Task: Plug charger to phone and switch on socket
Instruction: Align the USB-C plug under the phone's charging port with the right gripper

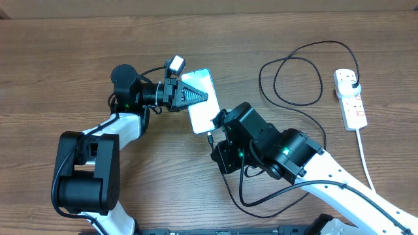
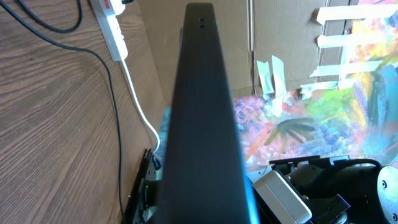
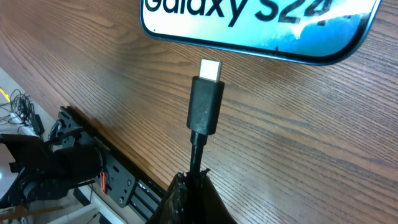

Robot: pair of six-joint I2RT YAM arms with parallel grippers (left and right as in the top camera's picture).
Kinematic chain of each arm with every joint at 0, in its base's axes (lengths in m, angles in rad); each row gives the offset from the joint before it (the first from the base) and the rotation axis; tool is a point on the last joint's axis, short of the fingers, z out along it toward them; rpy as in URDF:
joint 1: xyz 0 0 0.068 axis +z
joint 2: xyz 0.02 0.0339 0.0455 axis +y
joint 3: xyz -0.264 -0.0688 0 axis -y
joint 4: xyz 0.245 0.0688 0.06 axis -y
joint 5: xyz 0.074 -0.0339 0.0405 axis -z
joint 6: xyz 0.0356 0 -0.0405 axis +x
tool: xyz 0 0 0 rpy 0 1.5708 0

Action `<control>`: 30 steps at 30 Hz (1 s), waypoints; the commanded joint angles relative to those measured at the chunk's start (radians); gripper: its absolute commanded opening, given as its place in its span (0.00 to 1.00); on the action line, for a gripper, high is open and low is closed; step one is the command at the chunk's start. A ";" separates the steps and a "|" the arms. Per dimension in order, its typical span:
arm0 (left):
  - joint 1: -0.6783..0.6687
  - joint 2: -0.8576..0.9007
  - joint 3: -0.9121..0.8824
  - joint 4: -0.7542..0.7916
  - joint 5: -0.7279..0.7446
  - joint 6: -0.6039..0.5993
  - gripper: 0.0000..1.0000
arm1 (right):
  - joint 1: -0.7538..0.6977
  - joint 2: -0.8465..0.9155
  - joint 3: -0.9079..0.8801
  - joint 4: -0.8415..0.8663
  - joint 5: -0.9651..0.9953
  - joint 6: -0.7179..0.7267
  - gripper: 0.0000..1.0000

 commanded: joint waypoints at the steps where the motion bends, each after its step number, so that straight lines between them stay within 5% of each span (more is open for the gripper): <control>1: 0.000 0.002 0.027 0.003 0.019 0.000 0.04 | -0.001 0.003 0.004 0.007 -0.005 -0.007 0.04; 30: 0.000 0.002 0.027 0.001 0.019 -0.045 0.04 | -0.002 0.003 0.004 0.022 0.026 -0.003 0.04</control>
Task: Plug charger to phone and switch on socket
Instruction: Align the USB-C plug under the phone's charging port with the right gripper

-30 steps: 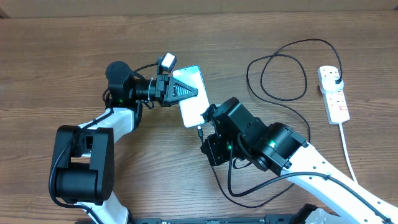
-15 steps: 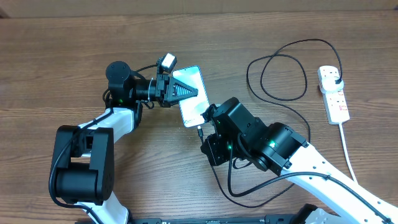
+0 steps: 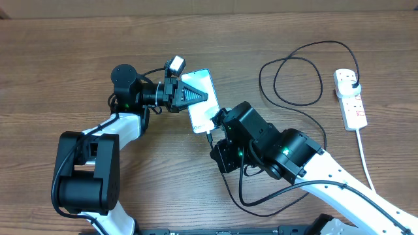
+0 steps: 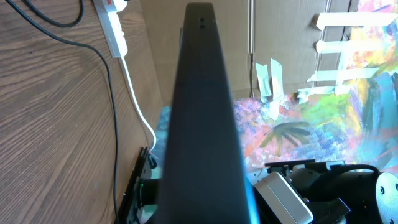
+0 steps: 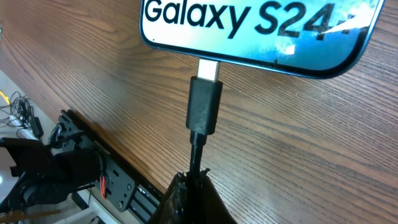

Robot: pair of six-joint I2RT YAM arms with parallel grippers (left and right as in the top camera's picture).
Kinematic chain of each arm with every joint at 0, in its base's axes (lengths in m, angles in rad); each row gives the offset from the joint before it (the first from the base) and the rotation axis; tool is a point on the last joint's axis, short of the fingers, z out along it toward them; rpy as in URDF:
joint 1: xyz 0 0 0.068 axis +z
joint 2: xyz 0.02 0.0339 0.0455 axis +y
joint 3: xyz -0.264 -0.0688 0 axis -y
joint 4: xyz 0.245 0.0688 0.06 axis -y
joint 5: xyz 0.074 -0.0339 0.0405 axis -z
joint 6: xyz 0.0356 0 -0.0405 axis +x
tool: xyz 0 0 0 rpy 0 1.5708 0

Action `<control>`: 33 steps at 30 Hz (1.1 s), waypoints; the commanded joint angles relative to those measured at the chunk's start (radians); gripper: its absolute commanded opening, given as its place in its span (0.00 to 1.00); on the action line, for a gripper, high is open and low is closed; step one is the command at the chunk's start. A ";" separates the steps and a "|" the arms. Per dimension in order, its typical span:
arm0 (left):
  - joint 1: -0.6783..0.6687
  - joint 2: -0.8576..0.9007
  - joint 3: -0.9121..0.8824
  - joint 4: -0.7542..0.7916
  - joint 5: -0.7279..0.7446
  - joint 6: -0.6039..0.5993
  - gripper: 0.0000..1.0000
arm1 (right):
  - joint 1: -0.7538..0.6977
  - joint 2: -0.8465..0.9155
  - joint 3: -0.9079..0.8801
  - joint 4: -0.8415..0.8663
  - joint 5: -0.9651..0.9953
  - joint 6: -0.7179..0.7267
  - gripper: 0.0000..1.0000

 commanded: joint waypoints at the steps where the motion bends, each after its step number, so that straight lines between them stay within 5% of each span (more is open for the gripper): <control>1: 0.000 0.002 0.027 0.008 0.019 -0.010 0.04 | -0.002 0.003 0.004 0.003 0.015 -0.003 0.04; 33: 0.000 0.002 0.027 0.008 0.019 -0.028 0.04 | -0.002 0.003 0.004 -0.008 0.030 0.001 0.04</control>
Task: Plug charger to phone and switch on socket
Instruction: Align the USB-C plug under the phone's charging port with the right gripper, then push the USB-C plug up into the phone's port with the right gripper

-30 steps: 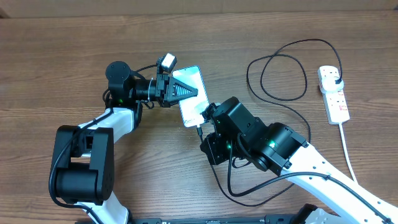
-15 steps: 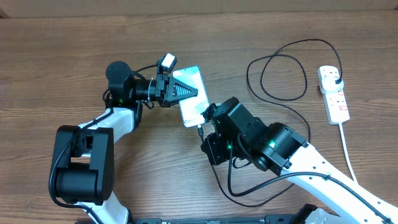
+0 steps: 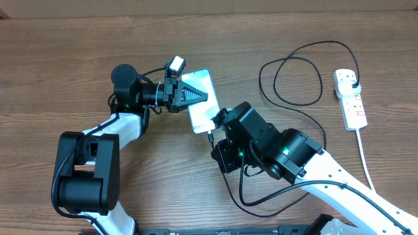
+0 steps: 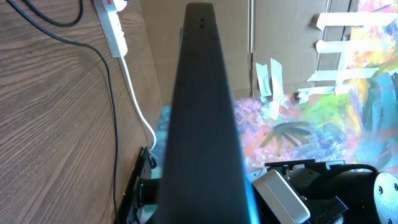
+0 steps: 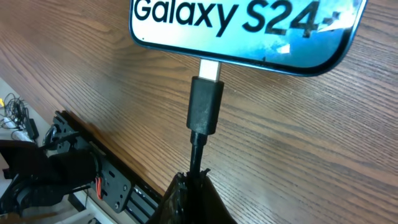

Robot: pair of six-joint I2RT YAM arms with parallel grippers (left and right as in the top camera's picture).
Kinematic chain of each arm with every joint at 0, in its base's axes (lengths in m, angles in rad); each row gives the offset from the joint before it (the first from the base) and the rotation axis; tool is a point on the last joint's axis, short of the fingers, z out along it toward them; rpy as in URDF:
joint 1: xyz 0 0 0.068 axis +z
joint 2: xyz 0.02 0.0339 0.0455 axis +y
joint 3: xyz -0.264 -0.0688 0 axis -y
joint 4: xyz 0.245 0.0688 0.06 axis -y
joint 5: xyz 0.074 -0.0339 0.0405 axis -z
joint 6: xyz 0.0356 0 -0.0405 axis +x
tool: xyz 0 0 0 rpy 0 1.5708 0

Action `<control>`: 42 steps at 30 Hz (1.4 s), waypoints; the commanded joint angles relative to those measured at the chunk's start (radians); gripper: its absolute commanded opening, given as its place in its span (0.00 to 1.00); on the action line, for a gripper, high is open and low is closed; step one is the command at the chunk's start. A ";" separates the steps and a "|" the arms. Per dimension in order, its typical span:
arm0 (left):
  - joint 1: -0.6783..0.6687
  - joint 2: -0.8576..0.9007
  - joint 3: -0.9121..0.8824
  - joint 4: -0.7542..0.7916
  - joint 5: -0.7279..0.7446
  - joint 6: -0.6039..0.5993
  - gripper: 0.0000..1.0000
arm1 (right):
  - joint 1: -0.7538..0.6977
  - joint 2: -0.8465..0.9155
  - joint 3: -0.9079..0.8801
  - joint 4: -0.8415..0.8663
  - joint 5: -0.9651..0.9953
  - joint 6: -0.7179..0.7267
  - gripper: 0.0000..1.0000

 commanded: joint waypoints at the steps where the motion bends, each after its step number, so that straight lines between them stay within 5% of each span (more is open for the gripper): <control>1: 0.000 0.002 0.027 0.008 0.019 -0.033 0.04 | -0.002 0.003 0.004 0.003 0.018 0.001 0.04; 29: -0.010 0.002 0.027 0.008 0.019 -0.010 0.04 | -0.002 0.003 0.004 0.101 0.101 0.003 0.05; 38: -0.014 0.002 0.027 0.008 0.019 0.023 0.04 | -0.002 0.003 0.004 0.096 0.100 0.004 0.36; 42: -0.014 0.002 0.027 0.008 0.019 0.068 0.04 | -0.002 0.003 0.004 0.084 0.078 0.004 0.61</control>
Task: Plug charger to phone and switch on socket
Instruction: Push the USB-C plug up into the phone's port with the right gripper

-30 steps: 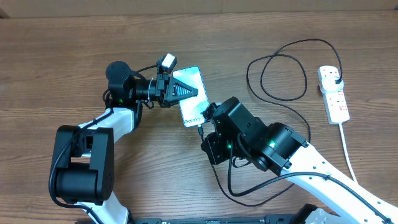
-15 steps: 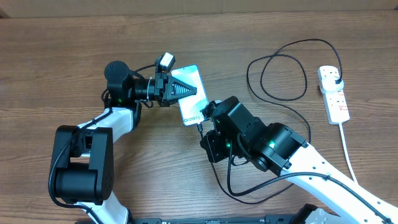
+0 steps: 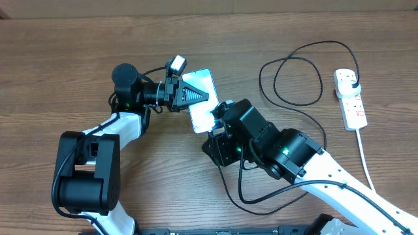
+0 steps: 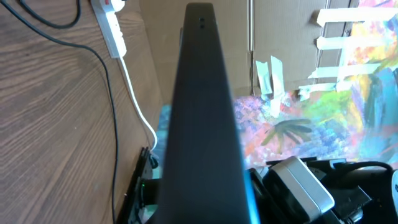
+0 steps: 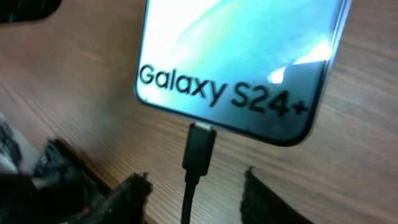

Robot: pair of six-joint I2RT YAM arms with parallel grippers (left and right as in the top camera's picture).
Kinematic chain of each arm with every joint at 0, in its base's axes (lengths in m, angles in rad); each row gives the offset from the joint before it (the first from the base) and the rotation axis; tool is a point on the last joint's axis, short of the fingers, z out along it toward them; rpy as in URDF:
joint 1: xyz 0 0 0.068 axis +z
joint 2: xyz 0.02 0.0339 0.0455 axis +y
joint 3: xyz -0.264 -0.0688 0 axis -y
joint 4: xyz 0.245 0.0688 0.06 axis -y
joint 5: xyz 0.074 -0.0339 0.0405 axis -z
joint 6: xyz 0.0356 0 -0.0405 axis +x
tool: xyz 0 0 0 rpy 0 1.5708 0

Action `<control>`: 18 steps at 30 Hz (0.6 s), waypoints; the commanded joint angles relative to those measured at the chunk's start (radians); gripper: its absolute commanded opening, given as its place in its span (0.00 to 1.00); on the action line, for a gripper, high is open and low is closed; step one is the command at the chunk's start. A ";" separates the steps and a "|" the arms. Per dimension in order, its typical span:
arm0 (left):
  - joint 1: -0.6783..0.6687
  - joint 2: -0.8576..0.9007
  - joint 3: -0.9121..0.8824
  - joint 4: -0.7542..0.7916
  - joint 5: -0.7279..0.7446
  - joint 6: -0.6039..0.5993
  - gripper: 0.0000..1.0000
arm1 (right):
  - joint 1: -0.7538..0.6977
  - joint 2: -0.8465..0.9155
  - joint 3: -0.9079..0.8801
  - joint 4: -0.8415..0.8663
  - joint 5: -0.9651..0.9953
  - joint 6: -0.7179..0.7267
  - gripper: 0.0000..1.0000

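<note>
The phone point(image 5: 236, 56), screen lit with "Galaxy S24+", lies tilted on the wooden table. My left gripper point(image 3: 196, 96) is shut on its far end; the left wrist view shows only the phone's dark edge point(image 4: 202, 124). The black charger plug point(image 5: 199, 149) stands against the phone's bottom edge, in the port. My right gripper point(image 5: 196, 193) is open, its fingers point(image 5: 134, 190) either side of the cable and not touching it. The white power strip point(image 3: 351, 104) lies at the far right with the charger's adapter plugged in.
The black cable point(image 3: 287, 78) loops across the table between the phone and the power strip, whose white lead point(image 3: 366, 163) runs to the front edge. In the left wrist view the power strip point(image 4: 112, 25) shows at the top left. My right arm point(image 3: 287, 153) sits just below the phone.
My right gripper was shut on the cable behind the plug and is now open and drawn back a little. The plug stays at the phone's port. My left gripper still holds the phone.
First my right gripper held the plug a short gap below the phone's bottom edge while my left held the phone. Then the plug's metal tip was at the port, and stayed there. Now the plug sits in the phone and my right gripper has let go.
</note>
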 commanded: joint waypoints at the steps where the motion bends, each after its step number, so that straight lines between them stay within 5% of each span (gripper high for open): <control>1: -0.007 0.002 0.019 0.008 0.019 0.085 0.04 | -0.002 0.002 0.005 -0.011 -0.023 0.000 0.66; 9: -0.007 0.002 0.019 0.008 0.018 0.111 0.04 | 0.008 0.006 0.001 -0.034 -0.043 0.000 0.71; 18: -0.007 0.002 0.019 0.008 0.019 0.111 0.04 | 0.039 0.075 -0.003 -0.035 0.049 0.076 0.48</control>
